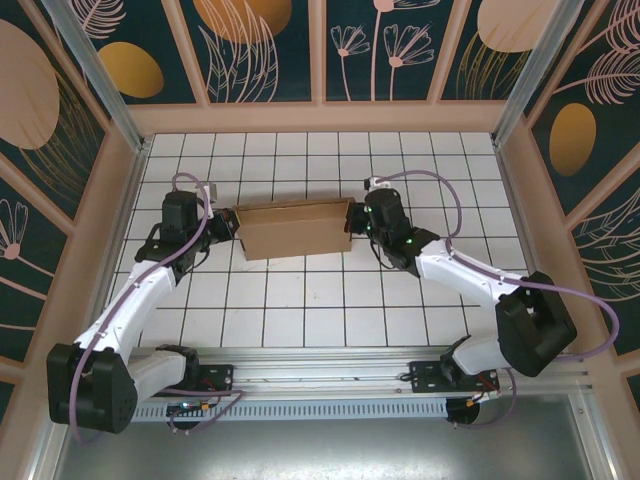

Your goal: Fold the paper box

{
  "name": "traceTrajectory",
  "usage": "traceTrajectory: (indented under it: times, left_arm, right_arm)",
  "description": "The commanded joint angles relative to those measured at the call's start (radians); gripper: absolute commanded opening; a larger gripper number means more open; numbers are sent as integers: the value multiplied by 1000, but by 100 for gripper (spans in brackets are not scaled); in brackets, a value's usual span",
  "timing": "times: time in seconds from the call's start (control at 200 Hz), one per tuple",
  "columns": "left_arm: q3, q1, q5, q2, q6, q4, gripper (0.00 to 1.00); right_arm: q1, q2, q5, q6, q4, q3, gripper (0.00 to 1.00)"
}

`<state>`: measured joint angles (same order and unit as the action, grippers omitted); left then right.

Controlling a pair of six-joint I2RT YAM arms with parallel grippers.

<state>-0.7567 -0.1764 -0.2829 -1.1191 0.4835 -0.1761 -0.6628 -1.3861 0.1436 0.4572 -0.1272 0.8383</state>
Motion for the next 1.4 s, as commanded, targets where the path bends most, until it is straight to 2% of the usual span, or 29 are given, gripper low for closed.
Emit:
traceTrajectory:
  times: [0.0, 0.295, 0.35, 0.596, 0.776, 0.856, 0.911, 0.961, 1.041, 1.071, 1.121, 1.186, 1.246, 1.281, 1.396]
  left_arm:
    - [32, -2, -1, 15, -7, -50, 0]
    - [115, -16, 37, 89, -30, -5, 0]
    - [121, -28, 56, 93, -44, -6, 0]
    - [117, -111, 157, 77, -131, -29, 0]
    - [121, -129, 177, 87, -169, -25, 0]
    - [126, -136, 179, 86, -180, -14, 0]
    - [123, -138, 180, 82, -184, -14, 0]
    - [122, -140, 182, 79, -188, -13, 0]
    - [122, -143, 183, 79, -194, -13, 0]
    - [122, -144, 184, 79, -195, -13, 0]
    - [122, -146, 183, 82, -197, -10, 0]
    - [123, -150, 182, 85, -199, -5, 0]
    - [123, -152, 177, 84, -198, 0, 0]
    - [122, -153, 175, 81, -200, 0, 0]
    - [114, -159, 178, 69, -204, 1, 0]
  right_arm:
    - [-15, 0, -25, -46, 28, -104, 0]
    - [-14, 96, -23, -118, -160, -277, 0]
    - [-14, 115, -37, -130, -187, -281, 0]
    - [-11, 120, -92, -153, -173, -209, 12]
    - [-8, 200, -95, -167, -172, -201, 26]
    - [5, 268, -117, -153, -229, -239, 39]
    - [13, 315, -105, -132, -254, -256, 55]
    - [27, 350, -120, -128, -264, -262, 60]
    - [68, 384, -124, -114, -248, -242, 59]
    - [92, 396, -181, -114, -251, -237, 56]
    - [110, 401, -217, -95, -241, -217, 49]
    - [187, 374, -268, -65, -182, -162, 40]
    - [207, 328, -245, -47, -106, -102, 24]
    - [214, 305, -244, -48, -92, -80, 19]
    - [233, 220, -276, -18, -65, -20, 21]
